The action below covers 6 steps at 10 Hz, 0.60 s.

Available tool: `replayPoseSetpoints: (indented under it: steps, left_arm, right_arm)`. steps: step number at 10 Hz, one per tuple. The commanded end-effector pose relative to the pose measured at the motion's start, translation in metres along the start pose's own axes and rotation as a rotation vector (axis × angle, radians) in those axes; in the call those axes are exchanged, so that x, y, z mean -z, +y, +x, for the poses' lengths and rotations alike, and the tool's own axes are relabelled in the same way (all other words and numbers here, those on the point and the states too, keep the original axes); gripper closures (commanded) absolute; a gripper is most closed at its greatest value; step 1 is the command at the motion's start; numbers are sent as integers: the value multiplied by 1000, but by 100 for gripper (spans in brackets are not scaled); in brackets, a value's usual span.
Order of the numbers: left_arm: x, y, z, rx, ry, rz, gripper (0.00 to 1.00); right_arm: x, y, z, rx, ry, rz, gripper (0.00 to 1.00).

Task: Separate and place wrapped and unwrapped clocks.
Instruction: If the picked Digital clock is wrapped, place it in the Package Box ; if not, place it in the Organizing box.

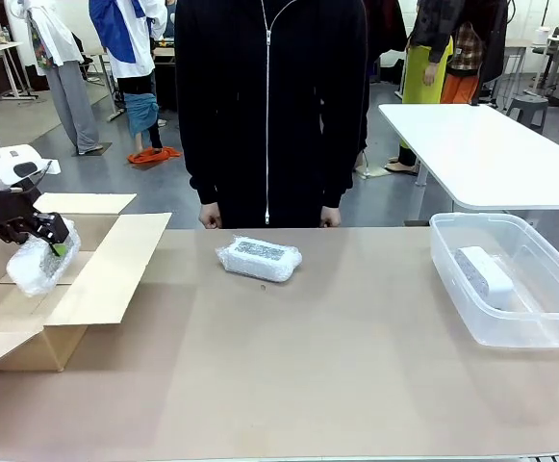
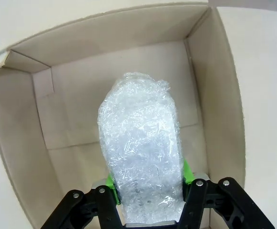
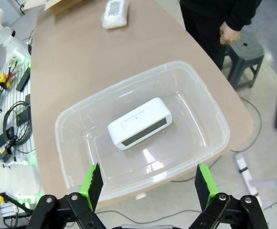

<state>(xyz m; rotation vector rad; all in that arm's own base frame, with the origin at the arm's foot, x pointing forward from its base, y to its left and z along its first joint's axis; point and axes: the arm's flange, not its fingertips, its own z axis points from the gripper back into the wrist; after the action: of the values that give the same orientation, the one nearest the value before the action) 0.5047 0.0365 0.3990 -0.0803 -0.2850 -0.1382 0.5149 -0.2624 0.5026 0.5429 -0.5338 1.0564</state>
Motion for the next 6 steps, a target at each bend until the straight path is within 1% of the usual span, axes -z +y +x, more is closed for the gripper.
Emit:
replayPoseSetpoints:
  steps: [1,2,3,4,5,6]
  left_arm:
    - [-5,1,-1,-13,-28,10,27]
    - [-7,1,1,-18,-24,13,26]
    - [-9,1,1,-15,-21,12,7]
    - [-9,2,1,-13,-21,13,23]
    - [-8,3,0,-13,-21,11,0]
    - [-8,4,0,-12,-21,11,3]
  right_arm:
    - [2,1,0,-10,1,3,0]
    - [2,1,0,-10,1,3,0]
    - [2,1,0,-10,1,3,0]
    - [2,1,0,-10,1,3,0]
    - [2,1,0,-10,1,3,0]
    - [2,1,0,-10,1,3,0]
